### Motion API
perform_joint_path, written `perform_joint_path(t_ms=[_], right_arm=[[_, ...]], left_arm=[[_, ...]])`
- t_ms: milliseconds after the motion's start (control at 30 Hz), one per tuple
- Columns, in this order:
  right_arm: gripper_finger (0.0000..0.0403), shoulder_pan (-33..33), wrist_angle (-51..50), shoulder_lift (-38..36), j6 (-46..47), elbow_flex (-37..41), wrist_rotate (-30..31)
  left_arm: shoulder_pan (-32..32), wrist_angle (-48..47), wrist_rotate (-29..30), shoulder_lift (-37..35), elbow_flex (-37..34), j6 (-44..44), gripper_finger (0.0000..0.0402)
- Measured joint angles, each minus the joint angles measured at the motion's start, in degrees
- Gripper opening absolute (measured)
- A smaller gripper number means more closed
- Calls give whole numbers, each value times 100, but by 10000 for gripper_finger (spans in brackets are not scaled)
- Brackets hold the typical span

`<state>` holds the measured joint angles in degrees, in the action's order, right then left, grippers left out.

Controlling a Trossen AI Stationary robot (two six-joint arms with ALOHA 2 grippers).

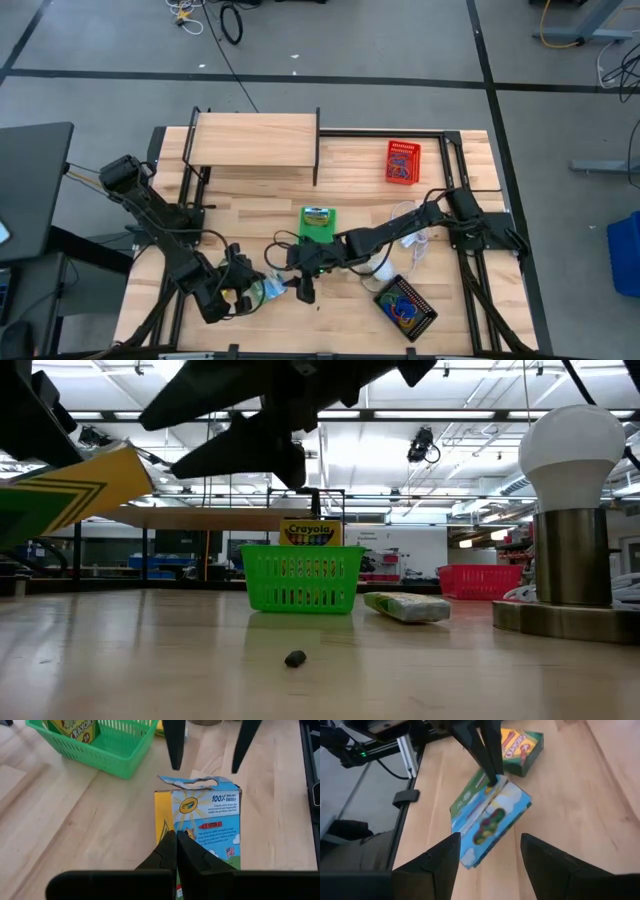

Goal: Pick & Place Office Desk Supplies
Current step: Put the yellow crayon box into the green basket

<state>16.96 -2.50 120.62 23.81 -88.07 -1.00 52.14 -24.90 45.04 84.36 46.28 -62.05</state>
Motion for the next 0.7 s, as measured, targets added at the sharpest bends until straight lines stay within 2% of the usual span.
perform_joint_path(t_ms=[200, 433, 700], right_arm=[[215, -175, -280, 0, 55, 0, -219], [217, -339, -113, 0, 12, 0, -1099], [256, -410, -111, 0, -8, 0, -1455]], left_arm=[[1, 96, 71, 0, 0, 143, 1], [4, 98, 142, 0, 0, 238, 1], [4, 118, 206, 0, 0, 346, 1]])
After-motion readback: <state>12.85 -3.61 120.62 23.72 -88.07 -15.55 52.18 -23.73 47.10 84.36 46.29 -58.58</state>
